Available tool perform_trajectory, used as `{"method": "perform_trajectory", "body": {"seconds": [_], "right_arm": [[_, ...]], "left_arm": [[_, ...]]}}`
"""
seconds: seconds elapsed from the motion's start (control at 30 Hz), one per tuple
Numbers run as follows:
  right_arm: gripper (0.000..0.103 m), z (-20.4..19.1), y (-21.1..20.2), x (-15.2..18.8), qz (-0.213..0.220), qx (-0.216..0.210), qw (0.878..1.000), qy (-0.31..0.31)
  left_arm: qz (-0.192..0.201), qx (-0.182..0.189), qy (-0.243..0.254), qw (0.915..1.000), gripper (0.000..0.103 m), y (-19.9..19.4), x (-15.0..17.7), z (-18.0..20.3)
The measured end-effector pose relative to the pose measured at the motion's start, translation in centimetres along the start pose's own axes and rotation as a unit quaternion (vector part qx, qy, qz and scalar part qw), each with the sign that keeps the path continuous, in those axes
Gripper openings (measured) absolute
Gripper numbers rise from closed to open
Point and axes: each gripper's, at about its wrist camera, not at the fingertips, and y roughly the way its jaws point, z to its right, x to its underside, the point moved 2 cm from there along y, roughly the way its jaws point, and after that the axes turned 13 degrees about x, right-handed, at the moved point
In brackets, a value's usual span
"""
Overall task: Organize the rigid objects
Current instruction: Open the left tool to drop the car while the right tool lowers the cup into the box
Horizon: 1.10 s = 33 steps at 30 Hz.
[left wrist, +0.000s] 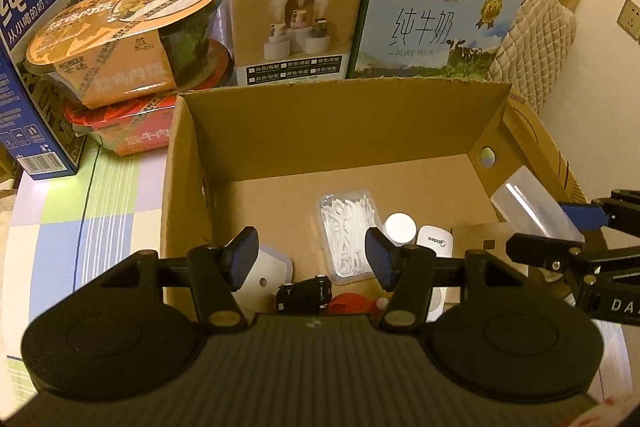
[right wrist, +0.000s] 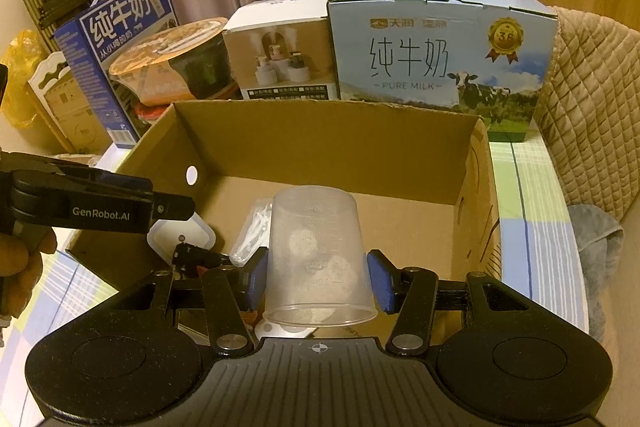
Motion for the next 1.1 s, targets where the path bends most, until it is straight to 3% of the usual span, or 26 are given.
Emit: {"method": "perform_trajectory", "body": {"seconds": [0.23, 0.43, 0.7, 1.1], "right_arm": [[0.049, -0.5, -0.2, -0.5, 0.001, 0.001, 1.000, -0.004], [0.049, -0.8, 0.0, -0.9, -0.001, 0.004, 1.000, -0.006], [0.049, -0.6, 0.9, -1.1, -0.010, 0.010, 1.000, 0.000], [0.049, 0.5, 2.3, -1.6, -0.024, 0.023, 0.999, 0.020]], "left_arm": [[-0.001, -0.006, 0.001, 1.0000, 0.062, -0.4, 0.0, -0.2], [0.000, -0.010, 0.002, 1.0000, 0.075, -0.5, 0.1, -0.4], [0.008, -0.018, 0.006, 0.9998, 0.102, -0.5, 0.2, -0.9], [0.006, -0.023, 0.034, 0.9991, 0.102, 0.0, 0.1, -0.4]]}}
